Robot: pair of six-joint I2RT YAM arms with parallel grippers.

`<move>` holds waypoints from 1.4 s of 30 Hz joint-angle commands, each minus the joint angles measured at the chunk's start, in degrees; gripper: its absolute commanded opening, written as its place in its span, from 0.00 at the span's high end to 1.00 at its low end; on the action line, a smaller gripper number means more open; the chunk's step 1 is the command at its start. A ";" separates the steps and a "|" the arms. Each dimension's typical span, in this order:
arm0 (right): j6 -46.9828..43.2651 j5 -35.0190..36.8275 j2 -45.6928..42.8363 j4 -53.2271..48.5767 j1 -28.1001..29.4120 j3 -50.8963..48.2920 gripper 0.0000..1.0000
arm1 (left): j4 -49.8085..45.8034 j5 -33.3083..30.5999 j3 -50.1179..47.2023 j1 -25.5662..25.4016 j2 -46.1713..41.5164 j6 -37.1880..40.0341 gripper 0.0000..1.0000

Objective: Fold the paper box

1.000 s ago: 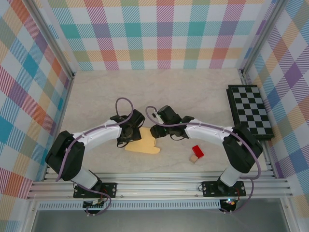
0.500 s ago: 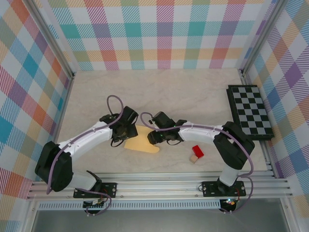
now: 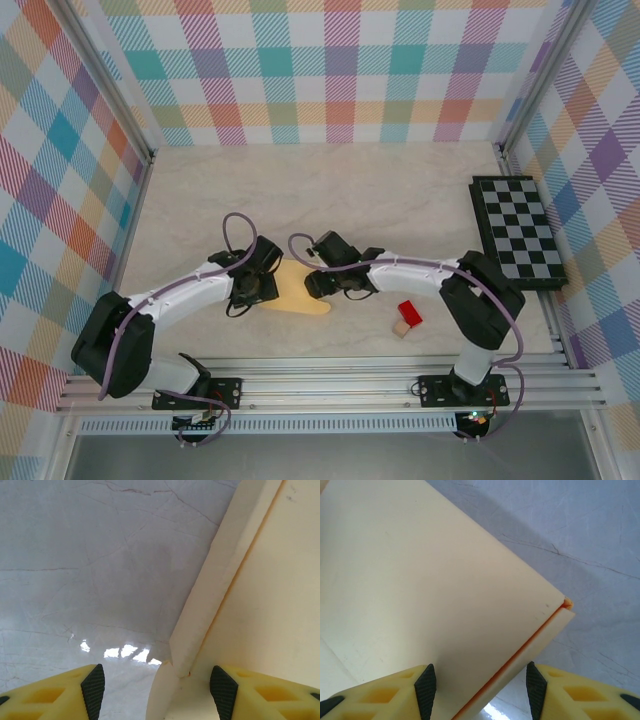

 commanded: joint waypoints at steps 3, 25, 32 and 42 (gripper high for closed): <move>-3.88 -0.06 4.41 -2.37 -2.51 2.15 0.46 | 0.89 0.07 -0.47 0.88 5.42 0.44 0.39; -8.23 1.71 -3.00 -14.60 -15.74 19.20 0.00 | 3.45 3.40 11.30 2.64 18.60 -0.04 0.38; 4.69 24.43 -11.80 -28.67 -16.86 21.64 0.00 | 4.19 4.07 10.85 2.90 19.09 -0.34 0.42; 10.31 -4.08 -11.83 -22.65 -17.19 11.05 0.38 | 5.62 8.63 11.17 2.95 18.50 -3.55 0.44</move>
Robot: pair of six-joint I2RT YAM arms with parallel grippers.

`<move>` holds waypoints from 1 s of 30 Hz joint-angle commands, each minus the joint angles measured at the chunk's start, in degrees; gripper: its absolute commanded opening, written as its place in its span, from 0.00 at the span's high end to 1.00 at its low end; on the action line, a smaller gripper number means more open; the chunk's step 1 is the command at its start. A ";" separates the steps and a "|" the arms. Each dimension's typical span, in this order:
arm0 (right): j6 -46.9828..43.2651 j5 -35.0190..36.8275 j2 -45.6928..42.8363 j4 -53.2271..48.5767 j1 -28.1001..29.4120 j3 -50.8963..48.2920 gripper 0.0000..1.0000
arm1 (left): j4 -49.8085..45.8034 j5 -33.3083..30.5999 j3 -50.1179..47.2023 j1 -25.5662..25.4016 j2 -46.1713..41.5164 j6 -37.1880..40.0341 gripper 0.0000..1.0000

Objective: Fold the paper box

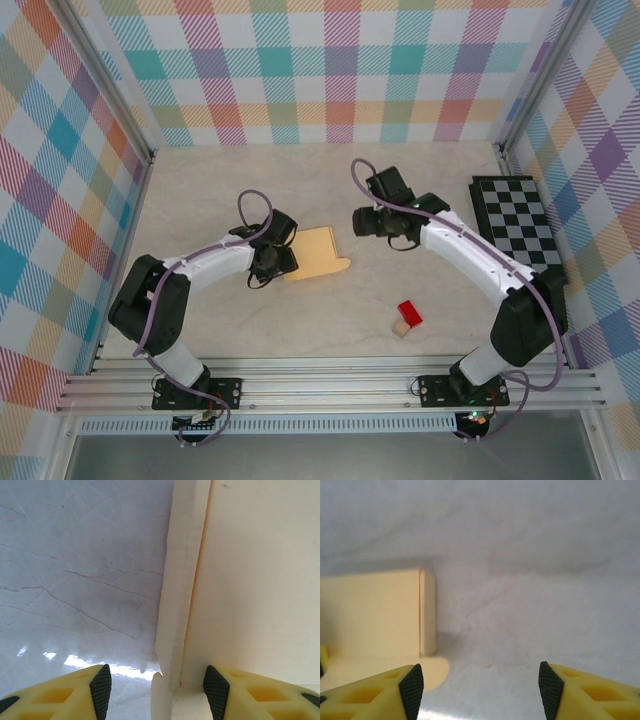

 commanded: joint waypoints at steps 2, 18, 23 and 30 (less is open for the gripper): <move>9.12 -14.28 1.29 4.78 0.57 -4.95 0.41 | -2.39 2.48 -1.90 0.41 3.29 -1.38 0.44; 5.36 -19.88 16.15 16.65 2.32 -5.35 0.34 | -2.22 2.08 -2.60 0.46 3.26 -1.20 0.44; 5.47 -23.33 17.93 17.86 2.39 -6.64 0.31 | -1.99 2.38 -2.36 0.46 3.41 -1.19 0.44; 8.77 -27.63 17.02 20.30 2.39 -7.60 0.36 | -1.92 2.76 -2.33 0.46 3.58 -1.41 0.44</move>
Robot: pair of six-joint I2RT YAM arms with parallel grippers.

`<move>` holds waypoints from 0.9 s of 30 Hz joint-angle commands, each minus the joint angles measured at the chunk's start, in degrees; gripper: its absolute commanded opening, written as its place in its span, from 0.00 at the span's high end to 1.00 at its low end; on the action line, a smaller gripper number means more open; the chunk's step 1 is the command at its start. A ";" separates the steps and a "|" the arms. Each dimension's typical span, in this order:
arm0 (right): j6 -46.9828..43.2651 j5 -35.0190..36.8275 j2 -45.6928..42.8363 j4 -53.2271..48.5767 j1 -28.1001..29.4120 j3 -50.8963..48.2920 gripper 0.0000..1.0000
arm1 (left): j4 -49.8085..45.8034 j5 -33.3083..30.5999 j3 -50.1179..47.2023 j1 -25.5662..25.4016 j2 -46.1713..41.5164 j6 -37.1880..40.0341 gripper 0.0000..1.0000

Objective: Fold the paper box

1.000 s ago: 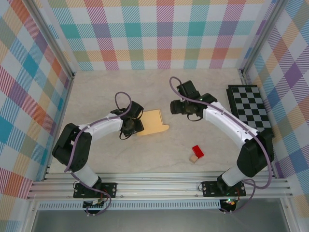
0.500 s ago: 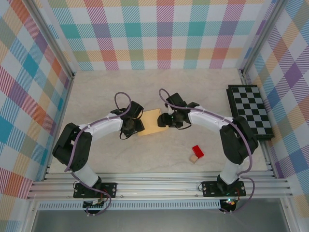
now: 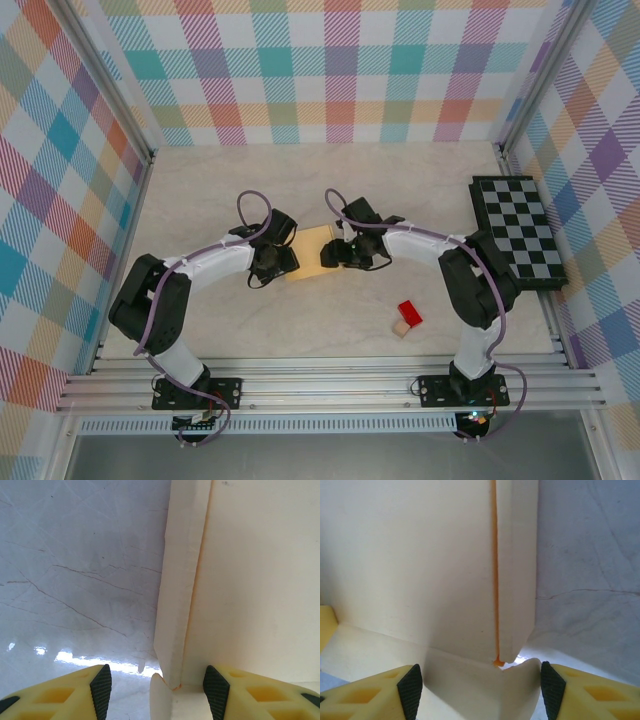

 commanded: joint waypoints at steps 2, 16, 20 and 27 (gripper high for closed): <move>2.92 -3.98 -0.64 1.71 -0.13 0.07 0.40 | -2.38 1.33 -2.31 0.41 3.30 -0.21 0.44; 5.24 2.97 -1.06 -7.46 -0.13 1.73 0.67 | -3.25 0.73 -1.62 0.41 2.78 0.00 0.44; 5.48 2.86 -1.63 -8.82 -0.15 2.07 0.69 | -3.66 0.36 -1.09 0.41 2.93 0.07 0.44; 5.29 3.04 -3.21 -9.73 -0.13 2.05 0.68 | -3.90 0.12 -0.91 0.41 3.04 0.07 0.44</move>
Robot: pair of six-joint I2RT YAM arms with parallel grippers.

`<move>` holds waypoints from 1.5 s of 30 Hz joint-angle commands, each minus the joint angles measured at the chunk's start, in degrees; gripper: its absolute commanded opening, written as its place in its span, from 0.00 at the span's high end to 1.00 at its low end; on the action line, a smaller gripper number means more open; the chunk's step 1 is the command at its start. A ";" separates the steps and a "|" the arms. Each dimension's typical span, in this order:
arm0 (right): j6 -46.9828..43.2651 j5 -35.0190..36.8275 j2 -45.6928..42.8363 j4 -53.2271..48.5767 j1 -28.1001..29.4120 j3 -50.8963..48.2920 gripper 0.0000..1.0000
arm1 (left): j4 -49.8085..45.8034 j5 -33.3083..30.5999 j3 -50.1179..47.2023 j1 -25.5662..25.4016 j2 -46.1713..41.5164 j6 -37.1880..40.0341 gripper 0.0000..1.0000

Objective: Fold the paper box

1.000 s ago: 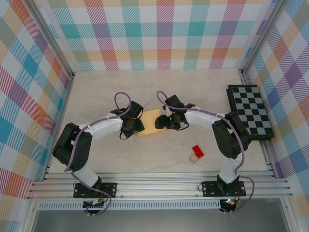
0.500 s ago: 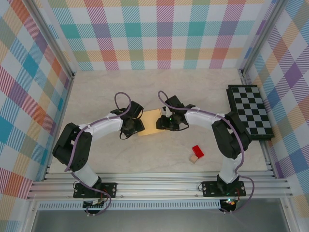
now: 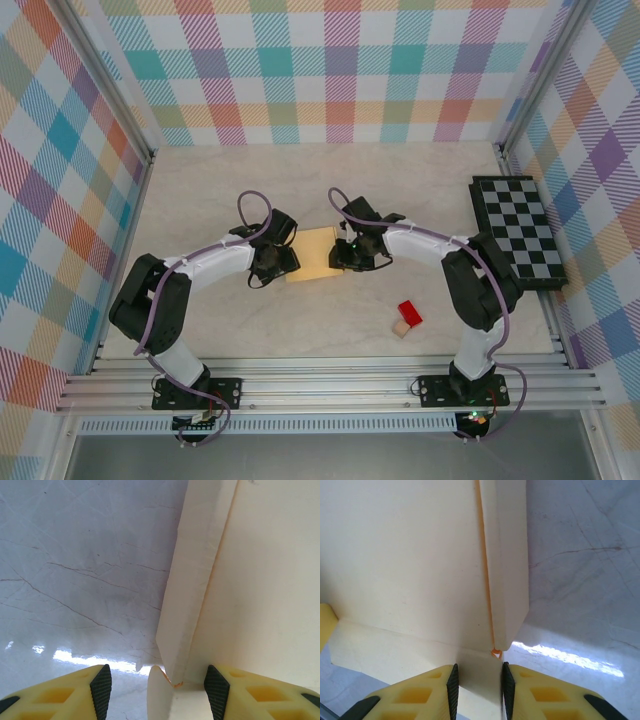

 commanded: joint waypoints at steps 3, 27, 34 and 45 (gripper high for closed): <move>-1.08 2.21 -1.30 -5.05 -0.14 1.37 0.73 | -4.21 -0.39 -0.60 0.39 3.11 0.15 0.44; 1.49 -3.91 -3.25 5.01 -0.18 -3.10 0.87 | -5.07 -0.22 0.56 0.39 2.89 0.06 0.44; -1.45 -5.02 -5.94 8.36 -0.22 -6.65 0.53 | -4.67 0.29 0.39 0.39 3.12 0.01 0.44; -0.41 -7.87 -4.54 13.85 -0.36 -10.51 0.51 | -4.46 1.22 0.01 0.55 2.71 -0.51 0.44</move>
